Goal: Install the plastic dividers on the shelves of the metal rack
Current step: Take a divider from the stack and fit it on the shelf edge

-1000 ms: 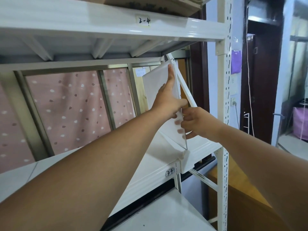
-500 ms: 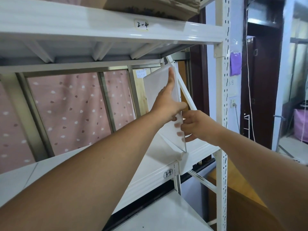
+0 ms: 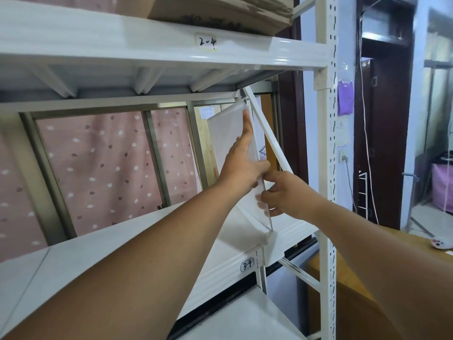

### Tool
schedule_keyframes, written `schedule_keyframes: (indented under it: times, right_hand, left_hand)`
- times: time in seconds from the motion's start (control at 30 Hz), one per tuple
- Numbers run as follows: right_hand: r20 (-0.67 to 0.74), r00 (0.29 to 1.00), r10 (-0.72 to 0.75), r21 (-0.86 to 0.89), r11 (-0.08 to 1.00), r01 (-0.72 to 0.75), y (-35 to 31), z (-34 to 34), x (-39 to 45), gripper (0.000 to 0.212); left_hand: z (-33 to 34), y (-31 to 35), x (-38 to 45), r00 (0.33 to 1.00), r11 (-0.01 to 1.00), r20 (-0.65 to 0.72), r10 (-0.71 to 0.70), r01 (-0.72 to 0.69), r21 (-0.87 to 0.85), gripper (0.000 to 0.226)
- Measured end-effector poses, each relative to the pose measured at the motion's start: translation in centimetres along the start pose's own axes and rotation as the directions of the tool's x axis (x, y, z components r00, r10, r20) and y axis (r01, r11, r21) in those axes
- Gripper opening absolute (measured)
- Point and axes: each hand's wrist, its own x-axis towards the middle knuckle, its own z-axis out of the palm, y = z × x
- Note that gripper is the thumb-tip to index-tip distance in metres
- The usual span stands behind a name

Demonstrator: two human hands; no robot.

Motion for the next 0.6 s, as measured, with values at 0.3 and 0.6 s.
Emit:
schedule_keyframes:
  times: [0.3,0.6]
  right_hand:
    - [-0.024,1.000,-0.018,0.008,1.000,0.018,0.9,-0.4,-0.1,0.031]
    - [-0.049,0.999,-0.014,0.028,0.999,0.016,1.7,-0.3,-0.2,0.030]
  left_hand:
    - [1.1,-0.5,0.9,0.999,0.994,0.018,0.027,-0.029,0.108,0.125]
    - [2.1,-1.1,0.7,0.998,0.993,0.045,0.038,-0.043,0.108,0.121]
